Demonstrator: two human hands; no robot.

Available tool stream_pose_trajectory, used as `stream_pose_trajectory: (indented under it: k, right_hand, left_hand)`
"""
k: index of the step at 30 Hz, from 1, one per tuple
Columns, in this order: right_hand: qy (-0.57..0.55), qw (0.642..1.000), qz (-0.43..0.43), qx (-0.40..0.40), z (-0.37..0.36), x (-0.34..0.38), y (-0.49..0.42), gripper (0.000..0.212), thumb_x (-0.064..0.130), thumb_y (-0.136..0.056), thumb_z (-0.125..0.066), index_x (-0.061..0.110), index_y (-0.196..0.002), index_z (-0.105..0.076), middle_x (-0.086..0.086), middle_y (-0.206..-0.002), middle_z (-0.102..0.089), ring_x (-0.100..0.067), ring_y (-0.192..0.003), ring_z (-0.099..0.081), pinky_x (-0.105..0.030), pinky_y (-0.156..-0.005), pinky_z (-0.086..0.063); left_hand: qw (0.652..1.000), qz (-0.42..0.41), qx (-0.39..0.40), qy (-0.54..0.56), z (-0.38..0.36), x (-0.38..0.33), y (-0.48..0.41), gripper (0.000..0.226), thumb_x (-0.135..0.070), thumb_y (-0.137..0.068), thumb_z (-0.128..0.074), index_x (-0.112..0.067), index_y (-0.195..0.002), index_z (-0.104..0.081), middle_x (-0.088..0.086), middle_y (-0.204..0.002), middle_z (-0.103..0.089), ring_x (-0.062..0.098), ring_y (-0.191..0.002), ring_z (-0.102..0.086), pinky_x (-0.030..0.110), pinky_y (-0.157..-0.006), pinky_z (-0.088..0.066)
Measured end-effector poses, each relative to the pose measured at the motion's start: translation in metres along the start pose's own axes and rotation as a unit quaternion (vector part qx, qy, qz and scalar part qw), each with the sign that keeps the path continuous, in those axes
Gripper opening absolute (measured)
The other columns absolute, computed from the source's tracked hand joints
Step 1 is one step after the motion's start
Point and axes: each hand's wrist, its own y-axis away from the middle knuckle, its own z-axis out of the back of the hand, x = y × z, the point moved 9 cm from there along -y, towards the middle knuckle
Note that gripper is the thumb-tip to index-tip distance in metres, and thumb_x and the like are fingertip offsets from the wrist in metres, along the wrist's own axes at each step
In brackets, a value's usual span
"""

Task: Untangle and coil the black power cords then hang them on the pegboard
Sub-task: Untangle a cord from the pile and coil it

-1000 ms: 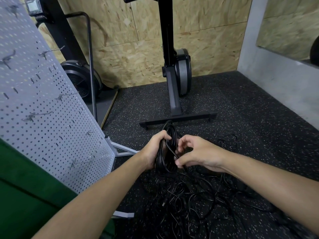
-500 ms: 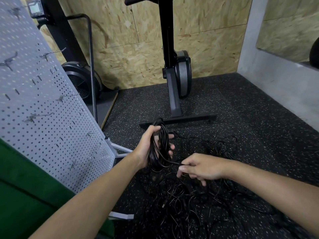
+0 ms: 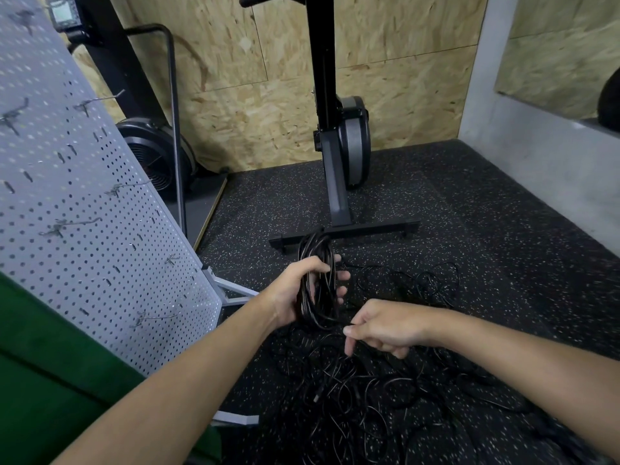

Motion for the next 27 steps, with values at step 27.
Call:
stream_pose_trajectory:
  k: [27]
  right_hand:
    - [-0.051, 0.997, 0.05, -0.034, 0.008, 0.002, 0.0, 0.021, 0.005, -0.108, -0.038, 0.013, -0.11, -0.057, -0.002, -0.079, -0.056, -0.007, -0.058, -0.05, -0.023, -0.053, -0.046]
  left_hand:
    - [0.995, -0.065, -0.075, -0.006, 0.007, -0.015, 0.002, 0.046, -0.049, -0.103, -0.055, -0.009, -0.122, -0.066, 0.008, -0.078, -0.062, 0.023, -0.065, -0.058, 0.037, -0.068, -0.052]
